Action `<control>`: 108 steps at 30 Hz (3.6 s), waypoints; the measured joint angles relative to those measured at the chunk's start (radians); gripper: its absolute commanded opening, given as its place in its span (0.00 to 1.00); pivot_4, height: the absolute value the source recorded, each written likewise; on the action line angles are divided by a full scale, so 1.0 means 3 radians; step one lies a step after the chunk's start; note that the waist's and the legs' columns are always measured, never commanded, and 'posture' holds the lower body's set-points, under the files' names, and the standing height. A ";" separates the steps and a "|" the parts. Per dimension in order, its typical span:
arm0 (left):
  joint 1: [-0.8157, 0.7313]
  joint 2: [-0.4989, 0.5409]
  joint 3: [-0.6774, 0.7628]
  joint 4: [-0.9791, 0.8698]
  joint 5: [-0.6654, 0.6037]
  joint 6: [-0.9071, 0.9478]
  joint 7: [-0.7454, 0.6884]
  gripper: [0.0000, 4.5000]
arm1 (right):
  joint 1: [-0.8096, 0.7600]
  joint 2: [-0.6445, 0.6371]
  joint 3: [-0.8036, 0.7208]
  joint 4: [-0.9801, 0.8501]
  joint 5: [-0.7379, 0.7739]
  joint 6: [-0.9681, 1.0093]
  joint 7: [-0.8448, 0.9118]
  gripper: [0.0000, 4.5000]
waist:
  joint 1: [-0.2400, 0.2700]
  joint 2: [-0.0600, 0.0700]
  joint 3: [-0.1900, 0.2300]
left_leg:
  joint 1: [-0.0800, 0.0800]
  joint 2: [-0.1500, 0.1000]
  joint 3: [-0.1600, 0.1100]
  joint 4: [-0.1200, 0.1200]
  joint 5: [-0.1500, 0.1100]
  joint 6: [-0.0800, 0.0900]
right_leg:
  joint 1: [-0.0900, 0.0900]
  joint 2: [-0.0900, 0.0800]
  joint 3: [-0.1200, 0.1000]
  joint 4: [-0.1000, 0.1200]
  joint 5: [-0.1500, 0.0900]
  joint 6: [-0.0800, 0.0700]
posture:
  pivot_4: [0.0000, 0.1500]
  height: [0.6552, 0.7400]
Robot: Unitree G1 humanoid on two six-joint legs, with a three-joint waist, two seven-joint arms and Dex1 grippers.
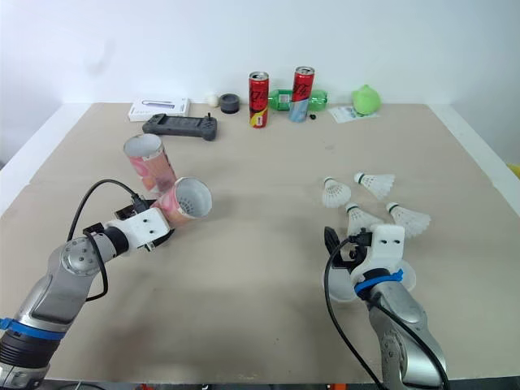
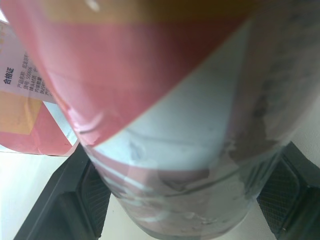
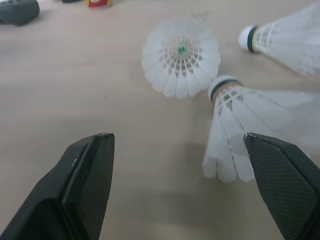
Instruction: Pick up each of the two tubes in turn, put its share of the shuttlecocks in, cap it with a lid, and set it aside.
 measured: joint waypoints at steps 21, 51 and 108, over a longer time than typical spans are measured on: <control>-0.0005 -0.0039 -0.0007 -0.0008 0.0004 0.0008 -0.0025 0.79 | 0.0303 -0.0060 0.0188 -0.0285 -0.0122 -0.0189 -0.0048 0.99 | -0.0001 -0.0001 -0.0001 | 0.0001 0.0000 0.0001 0.0001 0.0000 0.0000 | 0.0000 -0.0001 0.0000 0.0000 0.0000 -0.0001 | 1.00 1.00; 0.0068 -0.0061 -0.0017 -0.0086 0.0008 -0.0001 0.0036 0.79 | -0.0416 0.0015 0.0037 0.0469 -0.0154 0.0094 -0.0407 0.01 | 0.0000 0.0002 -0.0003 | -0.0002 -0.0001 -0.0001 0.0000 -0.0002 0.0003 | 0.0003 0.0002 0.0001 0.0000 -0.0004 0.0003 | 1.00 1.00; -0.0002 -0.0235 -0.0121 -0.0150 0.0066 0.0162 0.0109 0.79 | -0.3894 -0.0400 0.2815 0.2427 -0.1282 -0.1318 0.3068 0.01 | -0.0003 -0.0006 -0.0006 | -0.0011 0.0002 -0.0002 0.0002 -0.0001 0.0006 | -0.0006 0.0007 -0.0005 0.0003 0.0007 0.0010 | 1.00 1.00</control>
